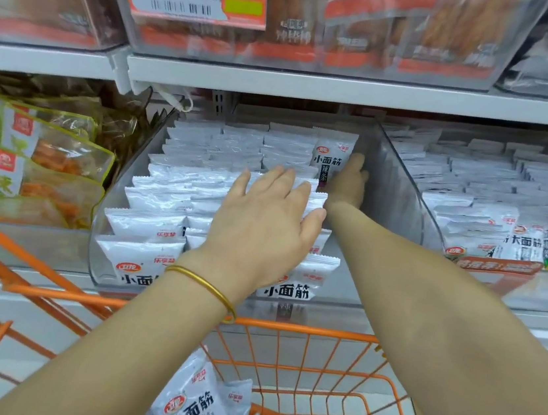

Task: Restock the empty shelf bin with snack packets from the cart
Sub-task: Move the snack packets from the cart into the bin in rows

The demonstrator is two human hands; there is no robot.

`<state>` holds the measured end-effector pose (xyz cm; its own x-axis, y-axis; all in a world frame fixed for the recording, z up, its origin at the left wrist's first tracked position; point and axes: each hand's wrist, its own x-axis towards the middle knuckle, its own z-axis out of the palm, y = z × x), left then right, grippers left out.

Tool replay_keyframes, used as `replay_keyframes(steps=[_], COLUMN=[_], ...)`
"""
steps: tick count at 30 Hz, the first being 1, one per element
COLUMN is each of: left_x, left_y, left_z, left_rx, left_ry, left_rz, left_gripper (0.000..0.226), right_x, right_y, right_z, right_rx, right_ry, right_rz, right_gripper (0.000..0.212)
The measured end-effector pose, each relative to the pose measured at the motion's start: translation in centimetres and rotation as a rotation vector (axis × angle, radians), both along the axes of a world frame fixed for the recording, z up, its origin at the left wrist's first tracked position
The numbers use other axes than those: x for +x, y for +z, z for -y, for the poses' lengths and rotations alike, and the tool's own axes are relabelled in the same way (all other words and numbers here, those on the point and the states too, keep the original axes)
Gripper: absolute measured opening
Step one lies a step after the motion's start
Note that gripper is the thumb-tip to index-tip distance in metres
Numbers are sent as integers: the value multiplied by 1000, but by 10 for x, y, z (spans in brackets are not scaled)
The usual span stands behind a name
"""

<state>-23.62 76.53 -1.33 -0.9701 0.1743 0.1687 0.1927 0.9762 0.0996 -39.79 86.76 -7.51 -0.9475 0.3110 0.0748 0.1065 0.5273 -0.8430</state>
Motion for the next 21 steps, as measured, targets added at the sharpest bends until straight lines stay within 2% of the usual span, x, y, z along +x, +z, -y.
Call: replay_keyframes(steps=[4, 8, 12, 16, 19, 21], left_x=[0, 13, 43, 83, 109, 122], left_y=[1, 3, -8, -18, -28, -41], left_z=[0, 4, 10, 11, 15, 21], left_rx=[24, 84, 139, 148, 131, 103], left_ry=[-11, -24, -47, -19, 1, -23], left_rz=[-20, -171, -360, -475, -506, -503], left_gripper=[53, 65, 47, 32, 31, 31], right_x=[6, 39, 118, 223, 267, 279], right_y=[9, 35, 61, 62, 32, 6], right_z=[-2, -17, -43, -53, -38, -28], right_rx=[-23, 160, 317, 308, 383, 562], right_ry=[-4, 79, 253, 395, 656, 826], right_rz=[61, 139, -45, -253, -138, 35], right_gripper=[42, 53, 34, 18, 15, 16])
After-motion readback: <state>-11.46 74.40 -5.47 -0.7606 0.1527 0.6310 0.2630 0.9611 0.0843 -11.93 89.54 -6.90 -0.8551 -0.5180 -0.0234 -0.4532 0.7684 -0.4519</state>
